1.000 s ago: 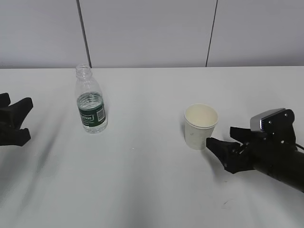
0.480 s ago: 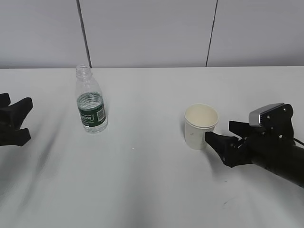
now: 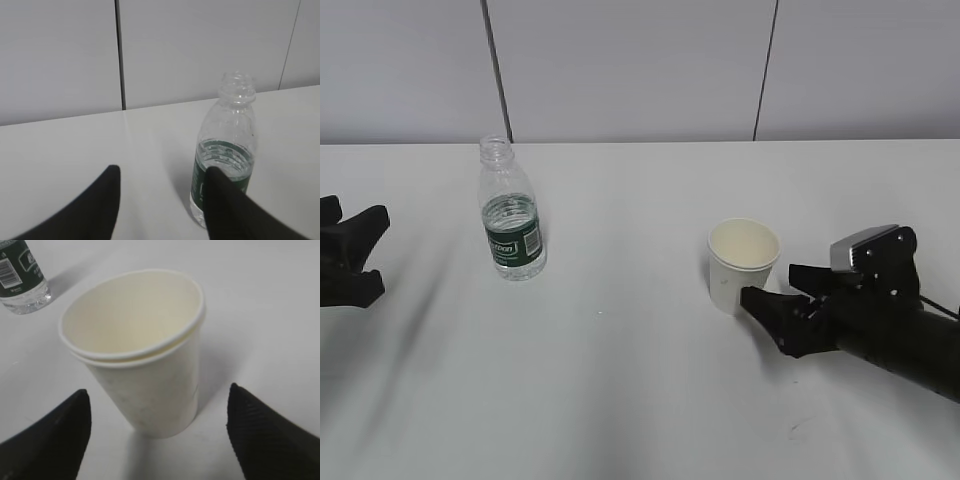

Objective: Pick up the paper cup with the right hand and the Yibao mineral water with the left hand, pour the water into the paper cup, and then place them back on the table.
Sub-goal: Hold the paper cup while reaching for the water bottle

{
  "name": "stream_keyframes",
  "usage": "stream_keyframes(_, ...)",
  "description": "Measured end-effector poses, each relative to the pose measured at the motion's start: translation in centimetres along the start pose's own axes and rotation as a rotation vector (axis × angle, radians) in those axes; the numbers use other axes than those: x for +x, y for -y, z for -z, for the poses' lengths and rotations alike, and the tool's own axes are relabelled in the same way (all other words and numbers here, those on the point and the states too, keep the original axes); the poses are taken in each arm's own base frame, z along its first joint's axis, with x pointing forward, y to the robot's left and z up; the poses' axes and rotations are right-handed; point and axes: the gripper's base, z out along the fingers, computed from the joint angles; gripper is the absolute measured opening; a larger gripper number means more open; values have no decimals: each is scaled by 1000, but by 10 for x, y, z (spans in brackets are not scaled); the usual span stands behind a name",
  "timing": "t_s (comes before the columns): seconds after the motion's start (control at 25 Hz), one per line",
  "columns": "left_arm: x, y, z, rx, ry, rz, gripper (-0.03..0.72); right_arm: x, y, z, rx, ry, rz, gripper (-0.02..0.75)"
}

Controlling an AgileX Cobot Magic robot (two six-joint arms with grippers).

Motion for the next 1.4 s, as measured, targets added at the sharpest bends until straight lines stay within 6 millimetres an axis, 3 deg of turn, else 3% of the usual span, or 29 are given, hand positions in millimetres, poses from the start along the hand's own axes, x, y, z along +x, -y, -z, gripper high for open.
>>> stream_keyframes(0.48, 0, 0, 0, 0, 0, 0, 342, 4, 7, -26, -38, 10, -23, 660)
stream_keyframes(0.76, 0, 0, 0, 0, 0, 0, 342, 1, -6, -44, -100, 25, 2, 660)
stream_keyframes(1.4, 0, 0, 0, 0, 0, 0, 342, -2, 5, -67, -73, 69, 5, 657)
